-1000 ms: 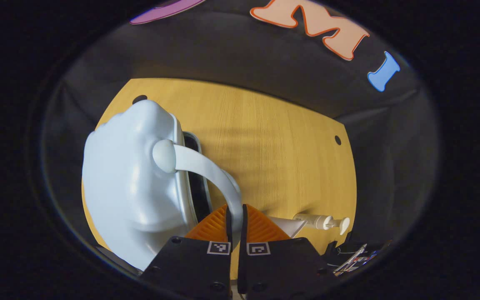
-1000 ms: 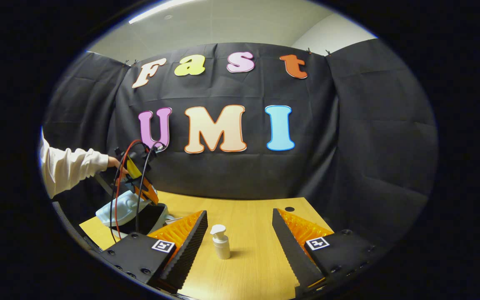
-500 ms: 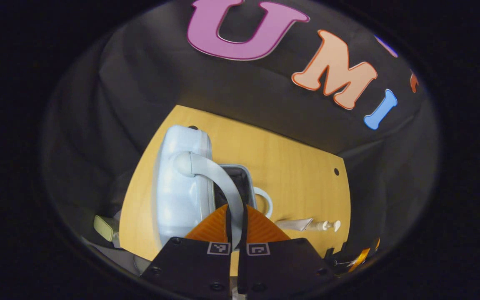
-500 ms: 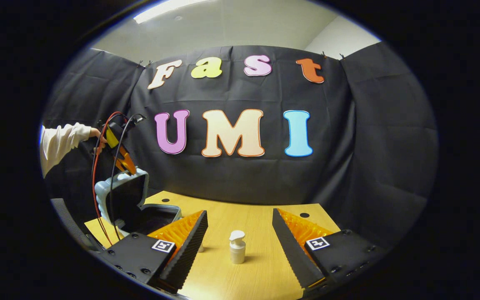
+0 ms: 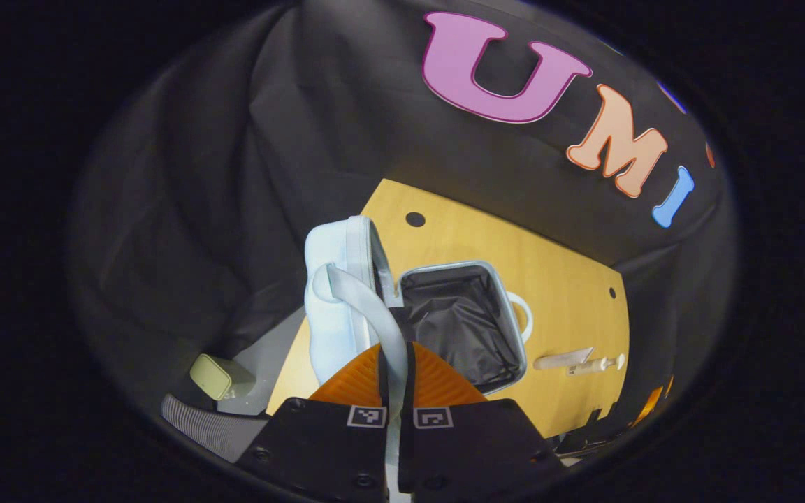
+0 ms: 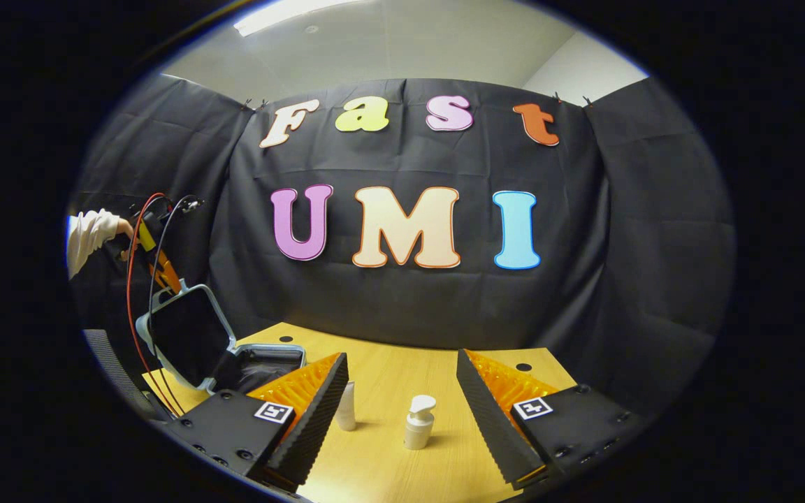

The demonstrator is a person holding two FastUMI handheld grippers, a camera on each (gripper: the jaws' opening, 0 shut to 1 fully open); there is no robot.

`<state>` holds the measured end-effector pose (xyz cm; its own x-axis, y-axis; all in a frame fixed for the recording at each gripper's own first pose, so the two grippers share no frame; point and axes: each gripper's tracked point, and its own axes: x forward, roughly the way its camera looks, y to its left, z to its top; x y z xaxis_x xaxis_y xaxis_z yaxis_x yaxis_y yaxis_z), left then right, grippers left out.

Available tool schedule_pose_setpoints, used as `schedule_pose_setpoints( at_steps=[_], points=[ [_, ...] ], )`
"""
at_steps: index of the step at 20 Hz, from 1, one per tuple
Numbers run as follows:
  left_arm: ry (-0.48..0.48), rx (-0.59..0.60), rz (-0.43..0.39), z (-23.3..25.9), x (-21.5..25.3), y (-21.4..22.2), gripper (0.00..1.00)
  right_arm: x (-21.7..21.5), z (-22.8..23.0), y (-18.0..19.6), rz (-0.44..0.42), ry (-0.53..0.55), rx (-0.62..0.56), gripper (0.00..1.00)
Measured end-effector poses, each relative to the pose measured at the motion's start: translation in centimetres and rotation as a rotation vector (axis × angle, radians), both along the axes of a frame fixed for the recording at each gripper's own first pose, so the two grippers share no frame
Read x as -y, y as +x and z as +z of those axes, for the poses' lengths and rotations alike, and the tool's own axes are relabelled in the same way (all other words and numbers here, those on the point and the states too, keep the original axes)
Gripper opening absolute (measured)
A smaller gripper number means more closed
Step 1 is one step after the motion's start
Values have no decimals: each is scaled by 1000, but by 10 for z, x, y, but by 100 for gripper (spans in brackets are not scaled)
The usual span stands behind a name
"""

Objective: First open the suitcase, pack the skin care products into it, and then close the suitcase.

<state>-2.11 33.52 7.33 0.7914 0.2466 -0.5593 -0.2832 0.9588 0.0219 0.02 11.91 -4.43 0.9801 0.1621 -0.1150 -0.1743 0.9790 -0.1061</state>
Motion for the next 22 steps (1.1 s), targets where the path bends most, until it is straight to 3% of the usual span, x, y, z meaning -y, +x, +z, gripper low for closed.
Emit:
schedule_pose_setpoints(
  at_steps=[9,17,22],
  points=[
    [47,-40,154,-75,-104,-44,0,-28,-5,9,8,-16,6,99],
    [-73,-45,202,-175,-157,-47,0,-28,-15,14,-9,-22,-24,99],
    [-203,-67,227,-213,-172,-45,0,-34,-17,15,16,-20,-38,99]
  ],
)
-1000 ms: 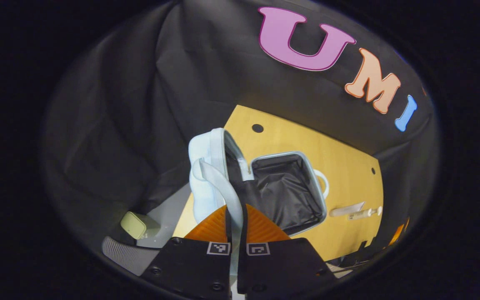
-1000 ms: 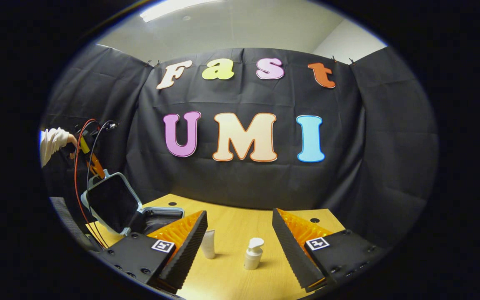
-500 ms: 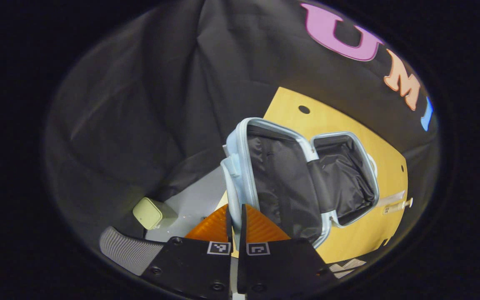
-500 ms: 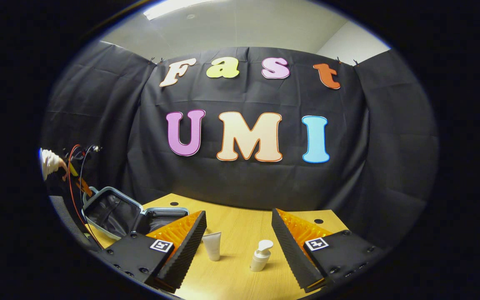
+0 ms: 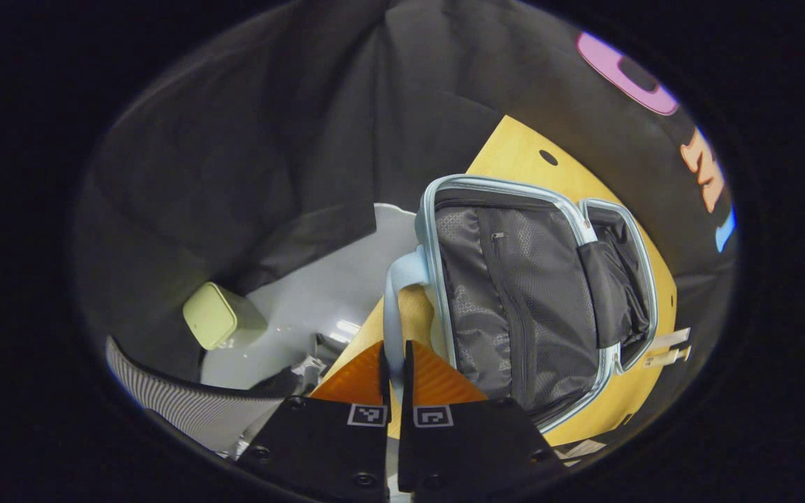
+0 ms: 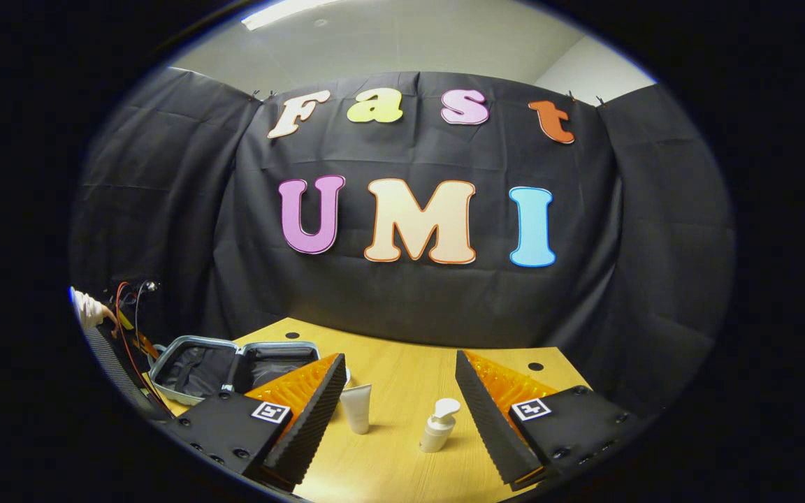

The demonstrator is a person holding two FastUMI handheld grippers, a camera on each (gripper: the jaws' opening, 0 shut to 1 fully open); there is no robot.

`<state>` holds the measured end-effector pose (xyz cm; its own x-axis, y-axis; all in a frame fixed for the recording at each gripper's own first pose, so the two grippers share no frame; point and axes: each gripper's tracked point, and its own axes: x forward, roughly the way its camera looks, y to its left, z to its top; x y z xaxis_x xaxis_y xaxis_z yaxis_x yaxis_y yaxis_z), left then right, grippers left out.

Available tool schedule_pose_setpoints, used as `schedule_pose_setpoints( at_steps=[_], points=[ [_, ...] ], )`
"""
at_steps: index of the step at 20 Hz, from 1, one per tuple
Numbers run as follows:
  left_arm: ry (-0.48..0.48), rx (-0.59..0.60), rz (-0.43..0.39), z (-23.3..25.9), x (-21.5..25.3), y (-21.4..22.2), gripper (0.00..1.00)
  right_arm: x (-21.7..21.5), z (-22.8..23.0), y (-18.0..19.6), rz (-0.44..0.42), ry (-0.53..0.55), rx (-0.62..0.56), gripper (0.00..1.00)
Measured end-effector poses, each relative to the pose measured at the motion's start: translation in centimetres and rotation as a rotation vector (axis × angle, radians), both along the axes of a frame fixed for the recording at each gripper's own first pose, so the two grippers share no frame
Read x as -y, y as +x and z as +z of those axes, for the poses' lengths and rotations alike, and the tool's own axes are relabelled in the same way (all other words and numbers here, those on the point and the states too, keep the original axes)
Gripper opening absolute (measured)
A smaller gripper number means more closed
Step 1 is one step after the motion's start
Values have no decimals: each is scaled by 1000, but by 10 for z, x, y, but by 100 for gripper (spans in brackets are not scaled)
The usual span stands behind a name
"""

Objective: First open the suitcase, pack the skin care products into it, and then close the suitcase.

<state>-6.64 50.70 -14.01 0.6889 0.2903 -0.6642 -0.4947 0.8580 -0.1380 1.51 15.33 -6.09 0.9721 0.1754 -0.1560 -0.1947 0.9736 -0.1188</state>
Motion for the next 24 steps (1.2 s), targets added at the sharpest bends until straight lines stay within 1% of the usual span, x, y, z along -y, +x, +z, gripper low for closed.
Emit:
schedule_pose_setpoints(
  at_steps=[2,3,5,7,9,11,13,15,16,17,18,20,22,24],
  points=[
    [18,9,10,0,-10,-4,5,-2,-1,0,6,4,-3,98],
    [46,15,20,5,-15,-7,7,-1,-2,-1,5,2,-2,96],
    [97,42,24,19,-18,-11,51,3,-3,-2,2,-6,2,98],
    [205,82,31,45,-17,-17,96,10,-6,0,-7,-9,-2,98],
    [333,150,10,80,0,-16,95,15,-10,3,-17,0,-5,99],
    [420,236,-44,115,35,-13,94,22,-15,7,-26,3,-12,98],
    [458,338,-124,141,97,-3,95,31,-19,12,-34,-4,-13,99],
    [478,443,-253,163,169,13,94,37,-25,18,-38,-7,-18,99],
    [485,489,-308,167,204,20,94,40,-29,20,-37,-6,-24,99],
    [482,529,-366,166,239,27,91,43,-33,22,-35,-4,-27,99],
    [468,564,-421,163,273,32,94,45,-38,25,-32,-4,-35,99],
    [437,625,-525,156,335,43,94,50,-53,30,-25,-14,-56,99],
    [381,663,-612,143,388,54,94,53,-70,38,-11,-32,-71,99],
    [309,669,-696,121,443,71,94,56,-97,47,3,-49,-100,100]
  ],
)
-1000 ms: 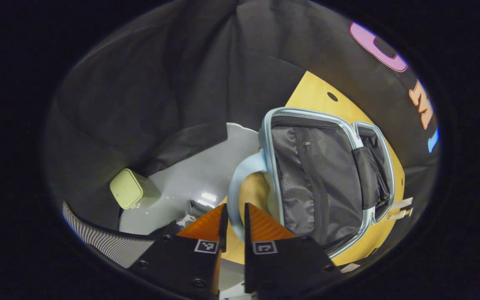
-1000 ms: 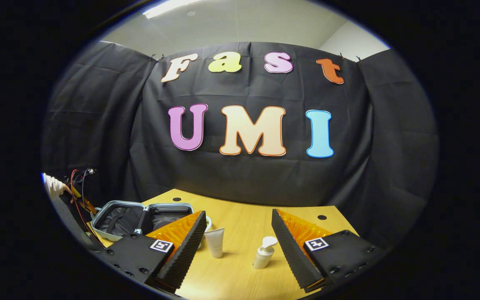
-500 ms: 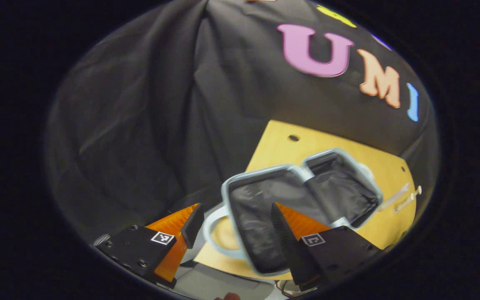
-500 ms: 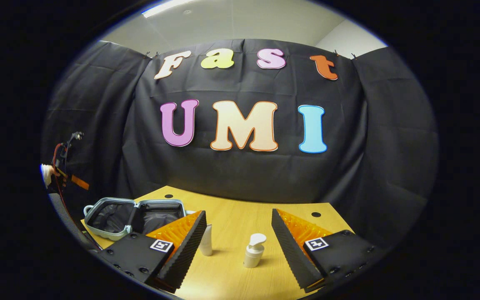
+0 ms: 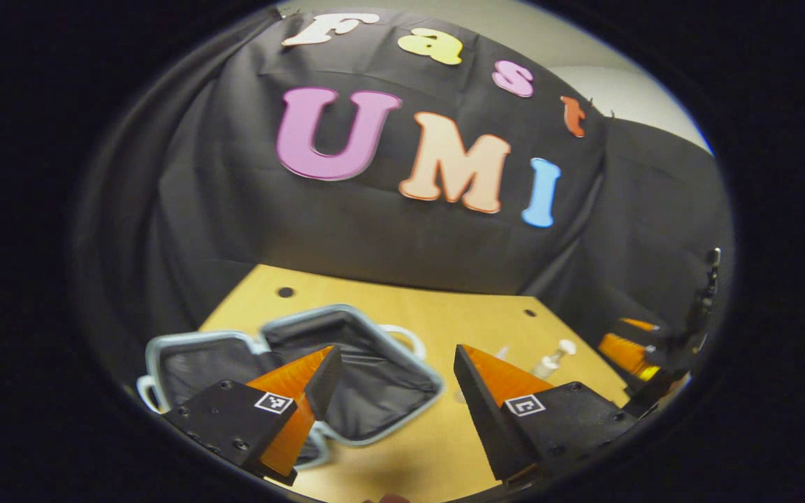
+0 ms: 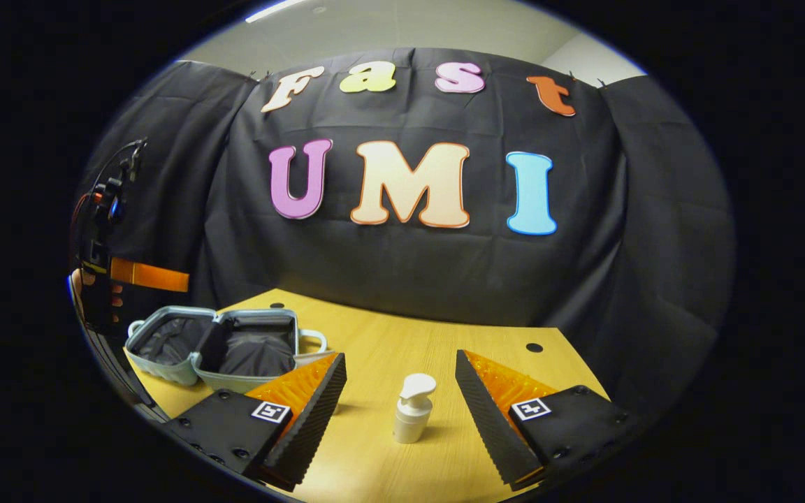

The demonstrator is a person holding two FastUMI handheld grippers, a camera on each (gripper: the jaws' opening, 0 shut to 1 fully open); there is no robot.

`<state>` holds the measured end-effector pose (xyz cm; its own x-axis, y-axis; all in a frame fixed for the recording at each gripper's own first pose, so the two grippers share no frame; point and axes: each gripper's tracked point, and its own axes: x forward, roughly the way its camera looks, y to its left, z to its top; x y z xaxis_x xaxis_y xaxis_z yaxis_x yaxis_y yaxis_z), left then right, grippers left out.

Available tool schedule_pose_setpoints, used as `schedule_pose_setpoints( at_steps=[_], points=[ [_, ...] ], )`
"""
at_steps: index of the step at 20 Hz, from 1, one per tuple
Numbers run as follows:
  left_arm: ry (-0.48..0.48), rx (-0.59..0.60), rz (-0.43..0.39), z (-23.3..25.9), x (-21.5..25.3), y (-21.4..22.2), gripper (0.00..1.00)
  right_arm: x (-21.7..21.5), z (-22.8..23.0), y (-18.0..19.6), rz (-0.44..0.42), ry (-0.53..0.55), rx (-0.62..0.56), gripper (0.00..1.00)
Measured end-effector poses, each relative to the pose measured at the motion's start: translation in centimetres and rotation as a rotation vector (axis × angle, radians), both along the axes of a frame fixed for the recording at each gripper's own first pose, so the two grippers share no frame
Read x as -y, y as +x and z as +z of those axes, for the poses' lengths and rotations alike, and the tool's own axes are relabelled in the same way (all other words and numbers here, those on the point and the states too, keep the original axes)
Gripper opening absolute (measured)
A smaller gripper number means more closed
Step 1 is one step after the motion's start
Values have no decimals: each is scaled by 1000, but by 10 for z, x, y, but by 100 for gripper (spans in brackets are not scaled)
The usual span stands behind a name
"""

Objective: First open the suitcase, pack the skin care products into it, and then close the suitcase.

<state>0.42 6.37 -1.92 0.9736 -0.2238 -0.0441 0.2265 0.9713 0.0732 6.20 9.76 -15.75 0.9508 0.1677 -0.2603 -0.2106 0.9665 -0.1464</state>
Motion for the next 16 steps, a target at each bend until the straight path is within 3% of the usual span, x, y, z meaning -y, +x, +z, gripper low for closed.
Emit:
schedule_pose_setpoints(
  at_steps=[3,7,10,11,12,16],
  points=[
    [9,-20,-89,-44,54,40,94,2,-43,12,10,22,-39,99],
    [23,-73,-149,-104,92,79,94,22,-93,27,-19,3,-65,99],
    [18,-85,-151,-132,101,106,94,37,-127,31,-23,1,-93,99],
    [16,-89,-146,-142,102,114,89,40,-136,32,-19,10,-108,100],
    [9,-98,-146,-149,104,121,94,42,-145,34,-15,19,-120,100],
    [-24,-147,-152,-175,116,142,94,40,-172,48,14,26,-165,99]
  ],
)
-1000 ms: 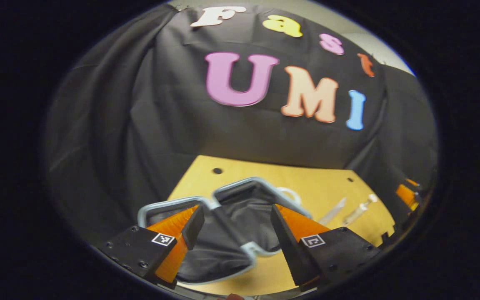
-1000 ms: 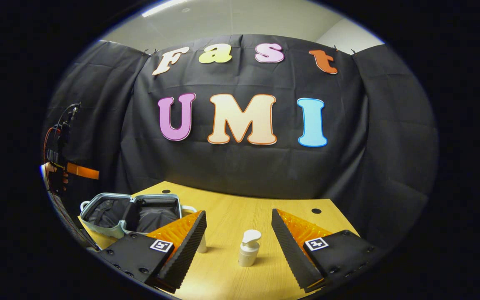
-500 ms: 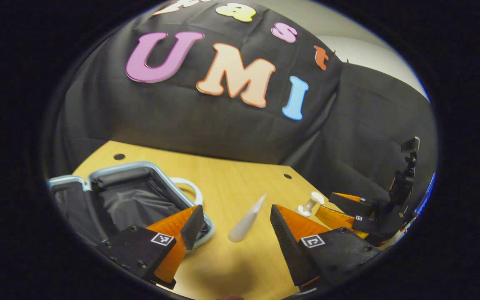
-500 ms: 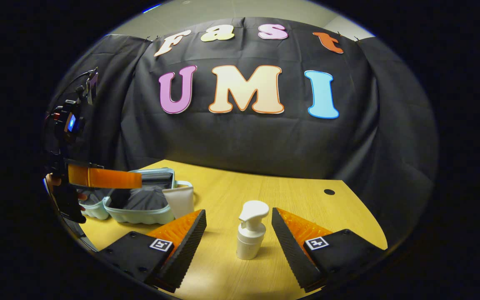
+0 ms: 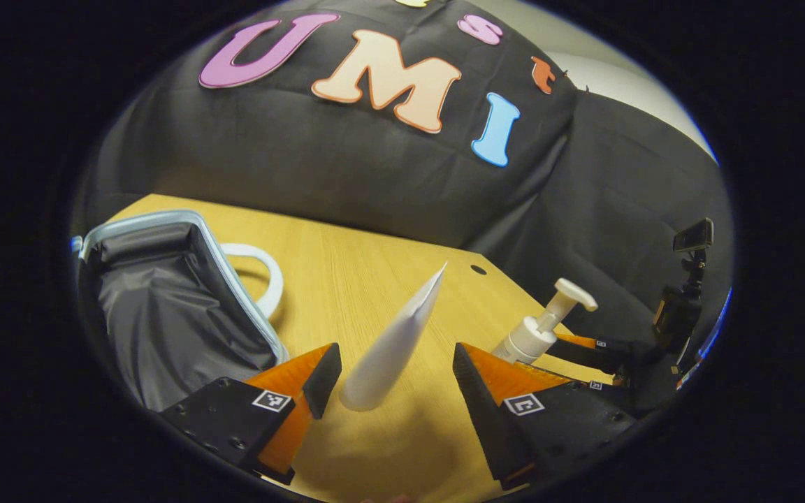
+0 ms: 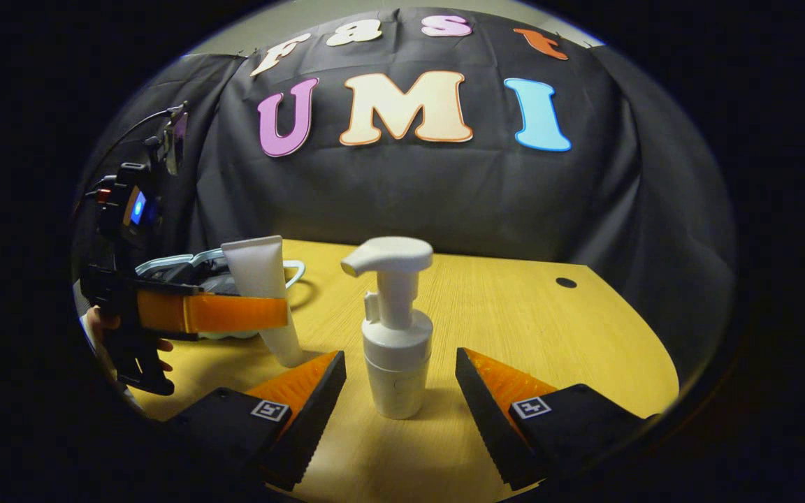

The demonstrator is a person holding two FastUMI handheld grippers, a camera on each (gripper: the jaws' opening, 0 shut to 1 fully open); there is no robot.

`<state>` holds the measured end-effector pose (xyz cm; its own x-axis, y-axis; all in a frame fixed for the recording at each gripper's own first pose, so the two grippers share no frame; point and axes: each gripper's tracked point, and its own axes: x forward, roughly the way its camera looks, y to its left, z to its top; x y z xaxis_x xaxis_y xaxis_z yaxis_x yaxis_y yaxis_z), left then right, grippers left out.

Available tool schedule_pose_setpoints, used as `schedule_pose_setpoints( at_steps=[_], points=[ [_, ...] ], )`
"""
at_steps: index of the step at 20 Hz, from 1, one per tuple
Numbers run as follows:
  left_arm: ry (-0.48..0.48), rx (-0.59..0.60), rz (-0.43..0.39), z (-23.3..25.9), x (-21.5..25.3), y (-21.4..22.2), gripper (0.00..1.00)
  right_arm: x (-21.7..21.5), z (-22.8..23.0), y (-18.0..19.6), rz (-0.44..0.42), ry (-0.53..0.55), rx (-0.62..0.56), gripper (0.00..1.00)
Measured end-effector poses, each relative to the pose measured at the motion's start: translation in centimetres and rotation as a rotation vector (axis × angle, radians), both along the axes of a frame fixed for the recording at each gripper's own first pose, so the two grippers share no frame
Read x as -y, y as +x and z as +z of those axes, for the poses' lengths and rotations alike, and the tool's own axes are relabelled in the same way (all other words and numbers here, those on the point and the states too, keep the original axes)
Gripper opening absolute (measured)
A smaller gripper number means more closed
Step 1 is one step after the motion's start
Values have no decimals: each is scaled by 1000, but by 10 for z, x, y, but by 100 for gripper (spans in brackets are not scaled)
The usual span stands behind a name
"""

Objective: First open the suitcase, pack the skin care products into it, and then close the suitcase.

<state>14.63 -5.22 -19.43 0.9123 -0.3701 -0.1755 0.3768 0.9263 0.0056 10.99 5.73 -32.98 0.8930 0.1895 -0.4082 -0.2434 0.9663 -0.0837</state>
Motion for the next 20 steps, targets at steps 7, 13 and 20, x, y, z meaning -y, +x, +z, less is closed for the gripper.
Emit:
schedule_pose_setpoints(
  at_steps=[7,13,20],
  points=[
    [16,-8,65,-11,-9,28,47,2,-27,10,20,15,-69,99],
    [-14,2,44,20,-3,15,36,3,-29,20,12,30,-64,84],
    [-81,25,121,126,-71,-30,33,1,-19,22,0,18,-80,61]
  ],
)
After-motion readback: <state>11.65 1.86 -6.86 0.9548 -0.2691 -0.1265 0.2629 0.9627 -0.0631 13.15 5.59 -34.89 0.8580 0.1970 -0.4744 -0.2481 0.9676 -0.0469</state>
